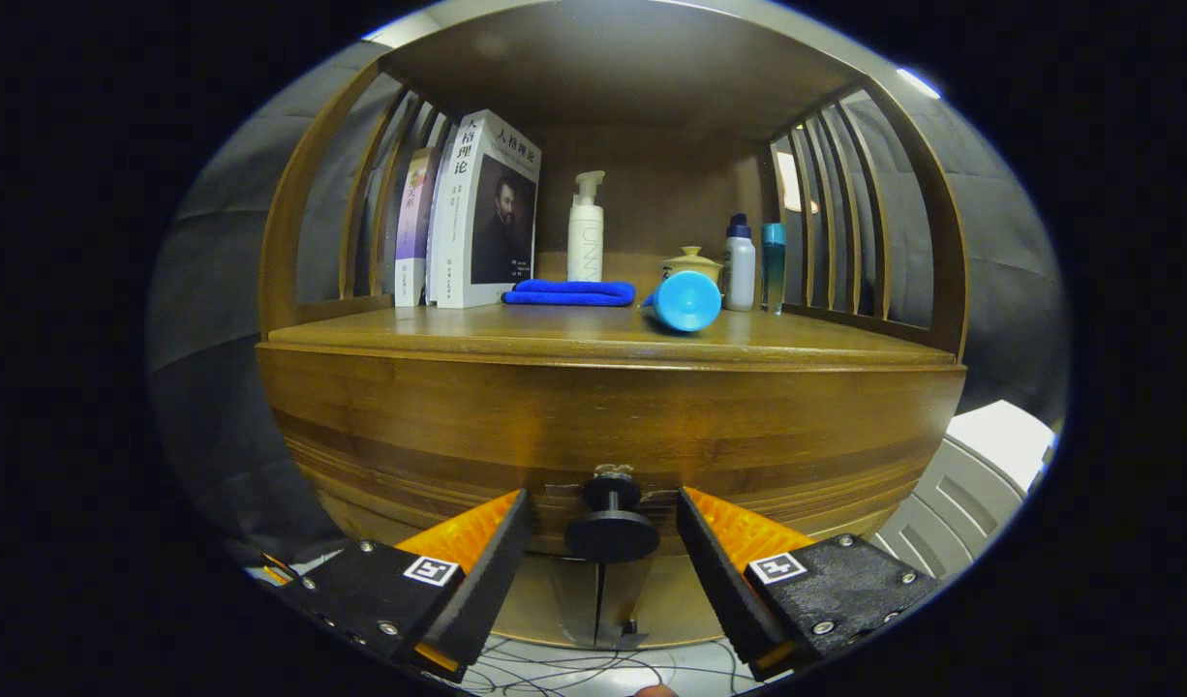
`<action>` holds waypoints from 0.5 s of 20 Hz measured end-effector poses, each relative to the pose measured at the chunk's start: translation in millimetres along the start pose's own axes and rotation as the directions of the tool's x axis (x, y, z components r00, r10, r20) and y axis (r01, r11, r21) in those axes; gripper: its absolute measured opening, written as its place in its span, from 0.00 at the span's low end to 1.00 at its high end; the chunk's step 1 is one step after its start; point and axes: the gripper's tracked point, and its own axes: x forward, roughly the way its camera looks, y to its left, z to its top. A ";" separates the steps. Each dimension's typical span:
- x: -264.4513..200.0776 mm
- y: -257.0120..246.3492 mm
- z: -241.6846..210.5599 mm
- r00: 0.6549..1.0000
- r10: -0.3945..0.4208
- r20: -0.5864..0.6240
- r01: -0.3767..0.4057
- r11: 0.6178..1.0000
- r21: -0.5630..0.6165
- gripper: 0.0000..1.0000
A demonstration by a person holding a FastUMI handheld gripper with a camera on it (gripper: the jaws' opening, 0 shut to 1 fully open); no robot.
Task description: Pull open the drawer, take out the items inside it, and place them on the countertop above the cabinet.
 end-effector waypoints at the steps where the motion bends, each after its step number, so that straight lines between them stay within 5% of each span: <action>1: -6.5 -1.5 7.4 1.000 0.013 0.018 -0.013 1.000 0.007 0.93; 10: -92.9 -46.1 62.6 0.991 0.056 0.121 -0.069 0.992 0.105 0.93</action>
